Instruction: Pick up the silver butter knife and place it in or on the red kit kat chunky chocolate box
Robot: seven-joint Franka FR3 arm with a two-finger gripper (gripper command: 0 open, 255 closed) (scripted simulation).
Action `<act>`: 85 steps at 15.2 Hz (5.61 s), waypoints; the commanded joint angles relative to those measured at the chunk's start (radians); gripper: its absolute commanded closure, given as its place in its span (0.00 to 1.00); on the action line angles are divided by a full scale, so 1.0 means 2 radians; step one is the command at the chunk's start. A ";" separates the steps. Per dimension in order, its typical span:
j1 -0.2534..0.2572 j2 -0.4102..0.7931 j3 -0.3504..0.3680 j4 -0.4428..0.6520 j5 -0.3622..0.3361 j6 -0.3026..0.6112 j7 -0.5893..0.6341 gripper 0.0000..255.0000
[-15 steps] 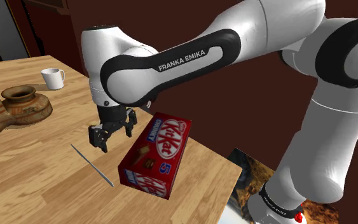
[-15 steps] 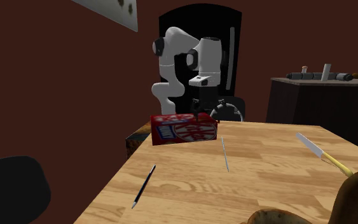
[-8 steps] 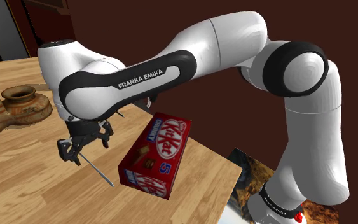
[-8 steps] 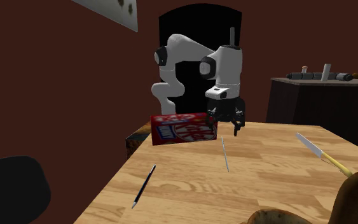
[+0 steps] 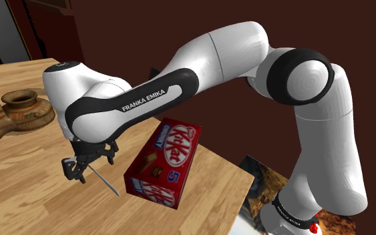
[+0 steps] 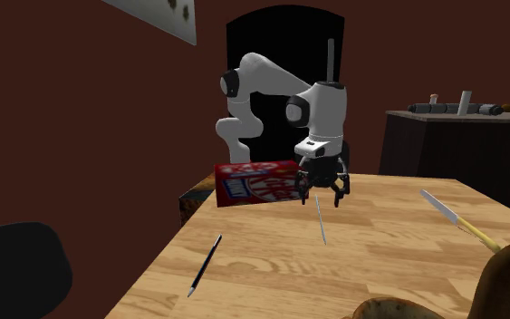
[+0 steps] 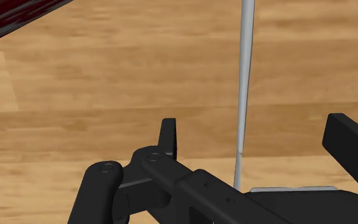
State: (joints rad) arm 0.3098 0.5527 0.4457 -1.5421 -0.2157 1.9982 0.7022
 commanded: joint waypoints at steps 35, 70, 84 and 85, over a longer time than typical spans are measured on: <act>0.001 -0.031 0.009 0.073 0.016 -0.100 -0.009 1.00; -0.112 -0.422 -0.042 -0.251 0.169 -0.139 -0.193 1.00; -0.110 -0.431 -0.042 -0.345 0.175 -0.053 -0.205 1.00; -0.110 -0.429 -0.042 -0.351 0.175 -0.046 -0.204 1.00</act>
State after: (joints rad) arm 0.0896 -0.3097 0.3602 -2.2320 0.1346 1.8895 0.2927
